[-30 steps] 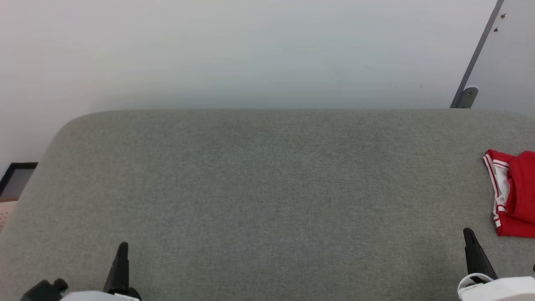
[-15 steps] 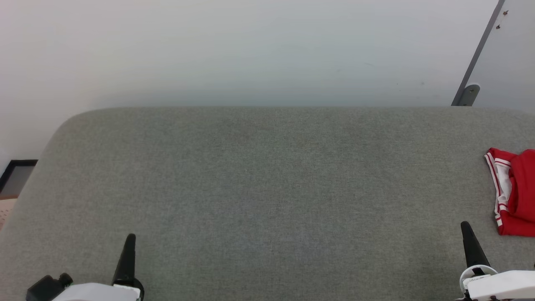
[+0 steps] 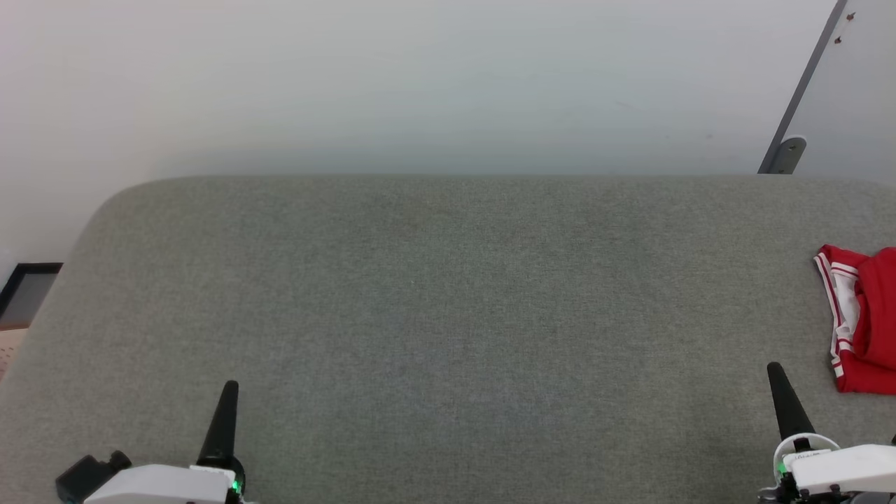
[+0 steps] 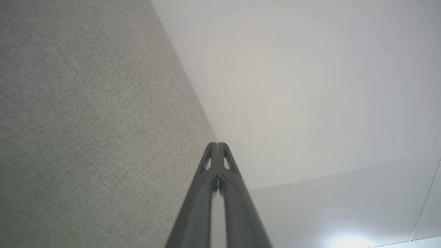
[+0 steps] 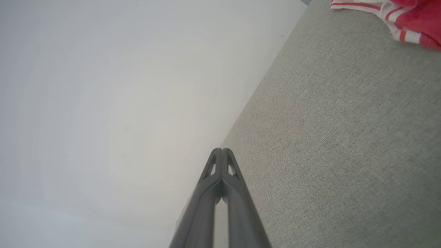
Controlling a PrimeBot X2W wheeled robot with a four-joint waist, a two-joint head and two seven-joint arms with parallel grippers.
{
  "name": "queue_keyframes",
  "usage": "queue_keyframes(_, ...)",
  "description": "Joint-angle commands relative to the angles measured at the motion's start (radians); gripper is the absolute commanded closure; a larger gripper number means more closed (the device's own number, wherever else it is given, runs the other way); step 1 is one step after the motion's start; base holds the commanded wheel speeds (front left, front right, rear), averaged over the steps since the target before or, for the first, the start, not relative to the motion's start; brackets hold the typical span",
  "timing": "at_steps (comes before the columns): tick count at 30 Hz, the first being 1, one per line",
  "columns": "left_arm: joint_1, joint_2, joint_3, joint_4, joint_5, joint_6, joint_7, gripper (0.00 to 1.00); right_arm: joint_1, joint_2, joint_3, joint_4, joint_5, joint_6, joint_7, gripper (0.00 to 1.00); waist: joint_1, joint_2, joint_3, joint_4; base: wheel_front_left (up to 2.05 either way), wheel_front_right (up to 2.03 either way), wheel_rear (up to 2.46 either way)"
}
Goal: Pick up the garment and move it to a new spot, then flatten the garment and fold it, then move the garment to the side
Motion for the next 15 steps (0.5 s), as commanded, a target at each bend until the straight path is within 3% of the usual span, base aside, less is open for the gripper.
queue_keyframes(1, -0.02, 0.0, 0.005, -0.007, -0.024, -0.003, 0.006, 1.0, -0.02, 0.002, -0.004, -0.003, 0.034, -0.001, 0.008, 1.0, 0.0, -0.0001, 0.001, 0.0, 0.0, 0.0, 0.0)
queue_keyframes(15, -0.041, -0.02, 0.005, -0.005, -0.13, -0.004, 0.037, 1.0, -0.037, 0.01, -0.006, 0.004, 0.169, -0.001, 0.039, 1.0, 0.0, -0.0001, 0.009, 0.001, 0.0, 0.0, 0.0)
